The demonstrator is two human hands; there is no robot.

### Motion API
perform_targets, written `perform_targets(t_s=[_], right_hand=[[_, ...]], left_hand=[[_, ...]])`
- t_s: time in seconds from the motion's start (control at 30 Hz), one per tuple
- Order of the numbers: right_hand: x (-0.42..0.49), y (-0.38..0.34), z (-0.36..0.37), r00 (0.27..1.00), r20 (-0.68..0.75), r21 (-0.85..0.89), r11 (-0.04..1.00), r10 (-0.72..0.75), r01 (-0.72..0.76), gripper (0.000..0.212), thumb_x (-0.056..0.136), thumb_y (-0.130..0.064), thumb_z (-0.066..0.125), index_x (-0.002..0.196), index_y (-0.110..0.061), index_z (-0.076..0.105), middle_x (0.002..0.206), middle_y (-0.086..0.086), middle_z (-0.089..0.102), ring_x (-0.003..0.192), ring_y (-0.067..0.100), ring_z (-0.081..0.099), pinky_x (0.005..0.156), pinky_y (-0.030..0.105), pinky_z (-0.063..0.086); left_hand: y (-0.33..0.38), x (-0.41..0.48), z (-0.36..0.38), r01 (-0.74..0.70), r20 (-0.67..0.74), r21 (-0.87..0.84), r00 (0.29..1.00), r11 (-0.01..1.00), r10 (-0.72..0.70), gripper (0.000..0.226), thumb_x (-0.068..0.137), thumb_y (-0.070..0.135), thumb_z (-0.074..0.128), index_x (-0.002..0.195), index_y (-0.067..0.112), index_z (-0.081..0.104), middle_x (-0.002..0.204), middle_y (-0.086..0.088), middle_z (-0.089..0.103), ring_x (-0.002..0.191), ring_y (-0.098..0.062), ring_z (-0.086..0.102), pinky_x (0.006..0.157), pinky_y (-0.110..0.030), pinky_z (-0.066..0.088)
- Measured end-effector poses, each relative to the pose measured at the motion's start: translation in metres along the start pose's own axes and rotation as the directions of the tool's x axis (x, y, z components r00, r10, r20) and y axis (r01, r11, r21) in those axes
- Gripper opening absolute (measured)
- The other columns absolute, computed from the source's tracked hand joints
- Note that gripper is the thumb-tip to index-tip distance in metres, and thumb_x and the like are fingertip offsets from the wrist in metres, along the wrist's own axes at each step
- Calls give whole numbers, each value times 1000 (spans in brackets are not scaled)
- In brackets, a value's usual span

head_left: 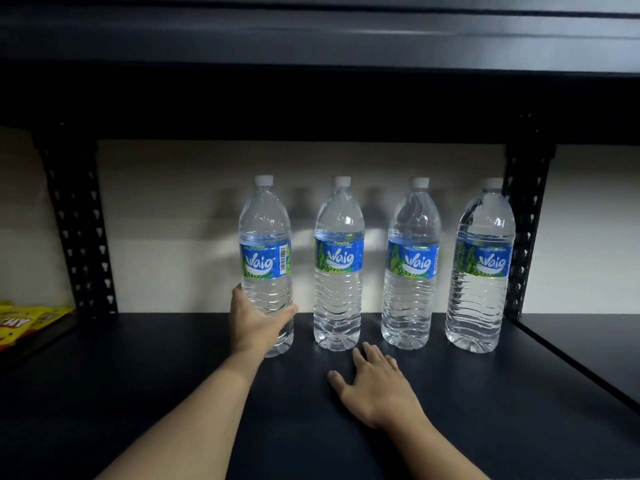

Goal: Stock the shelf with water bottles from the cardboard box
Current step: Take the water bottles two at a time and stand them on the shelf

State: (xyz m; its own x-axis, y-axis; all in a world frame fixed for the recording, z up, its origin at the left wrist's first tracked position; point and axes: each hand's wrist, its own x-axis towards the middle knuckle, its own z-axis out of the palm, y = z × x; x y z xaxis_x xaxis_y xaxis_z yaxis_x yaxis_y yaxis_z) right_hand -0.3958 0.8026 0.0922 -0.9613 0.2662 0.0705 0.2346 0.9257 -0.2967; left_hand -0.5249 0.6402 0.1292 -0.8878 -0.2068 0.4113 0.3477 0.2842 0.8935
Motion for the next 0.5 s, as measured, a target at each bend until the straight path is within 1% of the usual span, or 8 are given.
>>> perform_targets(t_s=[0.07, 0.13, 0.23, 0.27, 0.4, 0.5], right_hand=[[-1, 0, -1, 1000, -5, -8, 1000, 16, -16, 83, 94, -65, 30, 157, -14, 16, 166, 6, 4, 153, 20, -2, 124, 38, -1], [-1, -1, -1, 1000, -5, -14, 1000, 27, -27, 82, 93, -66, 29, 157, -16, 17, 166, 6, 6, 153, 20, -2, 124, 39, 0], [-2, -2, -2, 999, -9, -17, 999, 34, -34, 80, 94, -65, 28, 157, -17, 17, 166, 6, 8, 153, 19, 0, 124, 39, 2], [-2, -2, -2, 999, -9, -17, 999, 35, -36, 80, 94, -65, 28, 157, -17, 17, 166, 6, 8, 153, 19, 0, 124, 39, 2], [-3, -3, -4, 999, -21, -18, 999, 38, -38, 78, 95, -64, 29, 157, -18, 21, 165, 5, 12, 153, 19, 4, 124, 38, 5], [-2, -2, -4, 999, -32, -3, 999, 36, -36, 76, 94, -63, 31, 156, -19, 24, 165, 4, 15, 153, 18, 6, 123, 38, 7]], left_hand=[[-15, -4, -1, 70, 55, 12, 996, 997, -71, 88, 45, 39, 92, 118, 21, 47, 108, 1, 64, 98, -21, 64, 85, -34, 55], [-28, -8, -1, 103, 85, 14, 991, 995, -104, 89, 38, 45, 91, 113, 25, 47, 102, 3, 66, 93, -20, 67, 78, -40, 60], [-35, -10, -1, 87, 85, 47, 992, 995, -91, 88, 46, 31, 94, 120, 20, 46, 106, 2, 64, 97, -19, 64, 84, -36, 57], [-36, -10, -1, 82, 86, 55, 993, 995, -86, 88, 47, 29, 94, 121, 19, 46, 108, 1, 63, 98, -19, 63, 86, -36, 56], [-37, -7, 0, 91, 46, 81, 994, 993, -95, 89, 43, 36, 93, 119, 16, 51, 114, -3, 57, 103, -22, 61, 84, -33, 57], [-38, -7, 3, 93, 26, 103, 995, 990, -96, 85, 51, 31, 94, 120, 11, 50, 119, -8, 53, 111, -26, 56, 93, -38, 51]])
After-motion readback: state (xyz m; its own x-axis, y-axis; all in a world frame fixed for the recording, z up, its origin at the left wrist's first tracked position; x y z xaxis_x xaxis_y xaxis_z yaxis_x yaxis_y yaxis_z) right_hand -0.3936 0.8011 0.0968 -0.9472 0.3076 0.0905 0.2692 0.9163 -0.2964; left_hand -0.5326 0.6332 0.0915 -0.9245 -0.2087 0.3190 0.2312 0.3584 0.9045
